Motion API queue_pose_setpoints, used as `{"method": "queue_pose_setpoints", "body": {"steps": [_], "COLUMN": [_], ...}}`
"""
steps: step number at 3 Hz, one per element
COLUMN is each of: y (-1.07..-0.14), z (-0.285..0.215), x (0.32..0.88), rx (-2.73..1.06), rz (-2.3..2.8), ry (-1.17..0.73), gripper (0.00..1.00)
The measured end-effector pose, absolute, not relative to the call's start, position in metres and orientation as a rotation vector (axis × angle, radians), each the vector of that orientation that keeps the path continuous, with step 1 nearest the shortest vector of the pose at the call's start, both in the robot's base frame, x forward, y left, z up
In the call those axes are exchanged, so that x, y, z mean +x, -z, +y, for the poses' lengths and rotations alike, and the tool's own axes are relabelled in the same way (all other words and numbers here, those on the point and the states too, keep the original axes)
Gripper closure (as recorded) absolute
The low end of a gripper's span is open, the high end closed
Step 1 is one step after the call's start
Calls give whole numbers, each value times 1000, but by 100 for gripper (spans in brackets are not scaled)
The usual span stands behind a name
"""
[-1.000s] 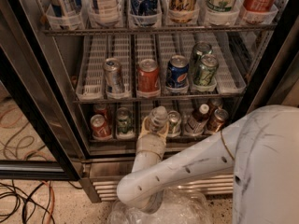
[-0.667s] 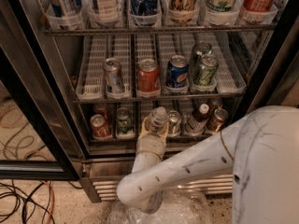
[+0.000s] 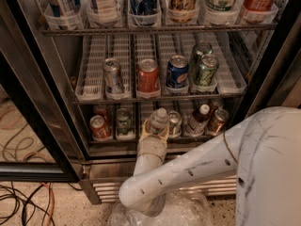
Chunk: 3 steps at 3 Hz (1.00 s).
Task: Pick water bottle from bottom shelf of fridge
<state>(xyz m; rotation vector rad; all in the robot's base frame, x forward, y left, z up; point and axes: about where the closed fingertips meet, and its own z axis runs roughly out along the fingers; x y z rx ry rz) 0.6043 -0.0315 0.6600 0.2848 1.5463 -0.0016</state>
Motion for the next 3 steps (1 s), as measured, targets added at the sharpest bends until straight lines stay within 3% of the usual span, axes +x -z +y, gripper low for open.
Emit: {"method": "queue_pose_setpoints", "body": {"steps": [3], "y": [-700], "z": [-29], "x": [532], "rx": [211], "rz": [1556], "ry": [-121], "gripper": [100]}}
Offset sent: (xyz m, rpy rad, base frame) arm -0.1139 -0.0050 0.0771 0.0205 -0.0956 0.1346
